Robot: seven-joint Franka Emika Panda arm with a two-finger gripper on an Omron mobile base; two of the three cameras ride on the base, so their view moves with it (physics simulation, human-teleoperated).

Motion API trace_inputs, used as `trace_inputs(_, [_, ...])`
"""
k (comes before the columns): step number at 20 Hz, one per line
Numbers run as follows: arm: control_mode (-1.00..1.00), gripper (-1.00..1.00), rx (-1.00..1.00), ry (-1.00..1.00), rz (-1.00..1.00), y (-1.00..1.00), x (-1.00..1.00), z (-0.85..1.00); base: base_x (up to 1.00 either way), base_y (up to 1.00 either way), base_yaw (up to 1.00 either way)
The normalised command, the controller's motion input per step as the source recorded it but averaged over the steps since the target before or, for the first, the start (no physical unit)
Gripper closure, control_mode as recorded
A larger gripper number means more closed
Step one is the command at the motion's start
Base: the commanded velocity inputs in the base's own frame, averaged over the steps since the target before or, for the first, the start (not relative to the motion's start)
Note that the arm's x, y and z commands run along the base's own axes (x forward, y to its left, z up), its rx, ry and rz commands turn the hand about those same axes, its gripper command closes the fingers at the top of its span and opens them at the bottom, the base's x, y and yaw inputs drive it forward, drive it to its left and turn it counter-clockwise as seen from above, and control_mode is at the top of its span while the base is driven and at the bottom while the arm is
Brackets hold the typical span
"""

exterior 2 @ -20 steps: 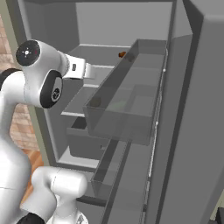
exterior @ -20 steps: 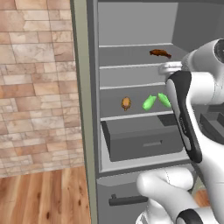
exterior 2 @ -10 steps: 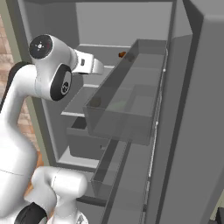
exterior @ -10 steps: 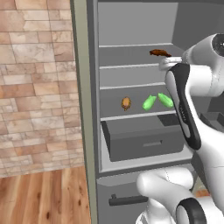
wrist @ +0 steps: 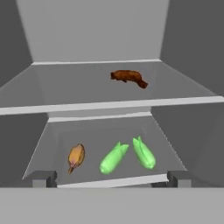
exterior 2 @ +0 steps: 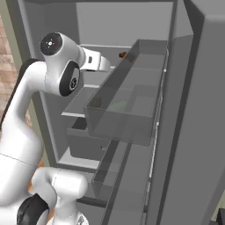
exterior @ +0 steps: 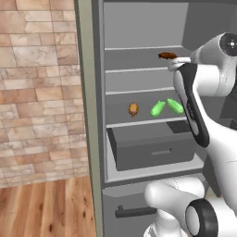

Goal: Place one corn and one chicken drumstick in each tupperware on the nearby counter, to pack two identical lunches.

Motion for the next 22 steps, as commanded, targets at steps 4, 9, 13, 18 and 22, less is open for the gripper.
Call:
trace_inputs(4, [-1.0, -1.0, 0.0, 0.0, 0.0, -0.07, 0.26, 0.0, 0.0, 0.0, 0.0])
trace_inputs(9, [-1.0, -1.0, 0.0, 0.0, 0.0, -0.07, 0.27, 0.0, 0.0, 0.0, 0.0])
trace_inputs(13, [-1.0, -1.0, 0.0, 0.0, 0.0, -0.05, 0.31, 0.0, 0.0, 0.0, 0.0])
trace_inputs(18, [-1.0, -1.0, 0.0, 0.01, 0.0, -0.1, 0.42, 0.03, 0.0, 0.0, 0.0])
trace_inputs(22, [-1.0, -1.0, -0.02, 0.0, 0.0, -0.13, 0.34, 0.0, 0.0, 0.0, 0.0])
